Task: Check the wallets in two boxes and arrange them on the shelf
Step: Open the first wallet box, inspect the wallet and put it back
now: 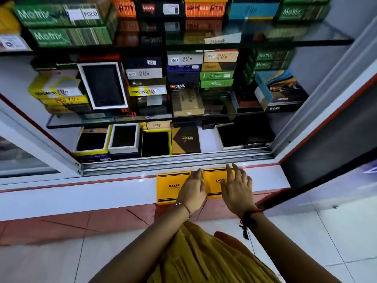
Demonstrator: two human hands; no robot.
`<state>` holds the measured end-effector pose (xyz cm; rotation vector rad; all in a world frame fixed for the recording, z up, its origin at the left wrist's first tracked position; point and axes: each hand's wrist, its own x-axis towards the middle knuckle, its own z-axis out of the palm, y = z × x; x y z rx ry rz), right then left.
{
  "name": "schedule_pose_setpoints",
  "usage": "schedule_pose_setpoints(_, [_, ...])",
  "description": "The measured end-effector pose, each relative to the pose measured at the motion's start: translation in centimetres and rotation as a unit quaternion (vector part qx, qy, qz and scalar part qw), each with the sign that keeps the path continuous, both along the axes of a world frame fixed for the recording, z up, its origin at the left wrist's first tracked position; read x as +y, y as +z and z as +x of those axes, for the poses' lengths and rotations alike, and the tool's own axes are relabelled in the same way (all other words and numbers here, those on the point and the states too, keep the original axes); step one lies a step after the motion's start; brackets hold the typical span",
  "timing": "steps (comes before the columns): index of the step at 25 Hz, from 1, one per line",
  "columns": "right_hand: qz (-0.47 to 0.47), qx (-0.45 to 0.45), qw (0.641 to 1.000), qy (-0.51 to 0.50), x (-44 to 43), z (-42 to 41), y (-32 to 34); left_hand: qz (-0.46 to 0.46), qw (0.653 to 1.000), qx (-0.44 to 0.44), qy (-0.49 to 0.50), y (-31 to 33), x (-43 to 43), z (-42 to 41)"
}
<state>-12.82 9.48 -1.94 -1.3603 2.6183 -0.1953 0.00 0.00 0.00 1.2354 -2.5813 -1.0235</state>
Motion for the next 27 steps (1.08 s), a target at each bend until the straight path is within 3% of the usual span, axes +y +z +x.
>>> schedule_pose_setpoints(3, [0.027, -0.072, 0.995, -0.063, 0.4, -1.1, -0.9, 0.142, 0.987, 0.000, 0.078, -0.3, 0.4, -1.9])
schedule_pose_setpoints(6, [0.041, -0.145, 0.985, -0.080, 0.4, -1.4, -1.5, 0.264, 0.950, 0.034, 0.163, 0.2, 1.0, -3.5])
schedule_pose_setpoints(10, [0.045, -0.142, 0.984, -0.099, -0.6, -0.4, -1.3, 0.430, 0.842, 0.136, 0.296, 0.4, 0.7, -4.4])
schedule_pose_setpoints(12, [0.038, -0.130, 0.986, -0.101, -0.8, -0.3, -1.4, 0.469, 0.792, 0.172, 0.351, -1.5, 0.2, -4.9])
schedule_pose_setpoints(16, [0.008, -0.173, 0.978, -0.114, -0.2, -1.0, -0.9, 0.513, 0.754, 0.200, 0.359, -1.7, -0.2, -4.3])
schedule_pose_setpoints(21, [-0.064, -0.253, 0.958, -0.121, 0.8, -0.6, 0.8, 0.624, 0.666, 0.254, 0.320, -0.6, 1.1, -4.2])
schedule_pose_setpoints(25, [-0.113, -0.272, 0.950, -0.108, 1.1, -0.2, 2.6, 0.645, 0.642, 0.299, 0.287, 0.3, 1.7, -3.8])
schedule_pose_setpoints(27, [-0.126, -0.266, 0.951, -0.093, 1.2, 0.0, 3.4, 0.631, 0.649, 0.317, 0.282, 0.4, 1.9, -4.0])
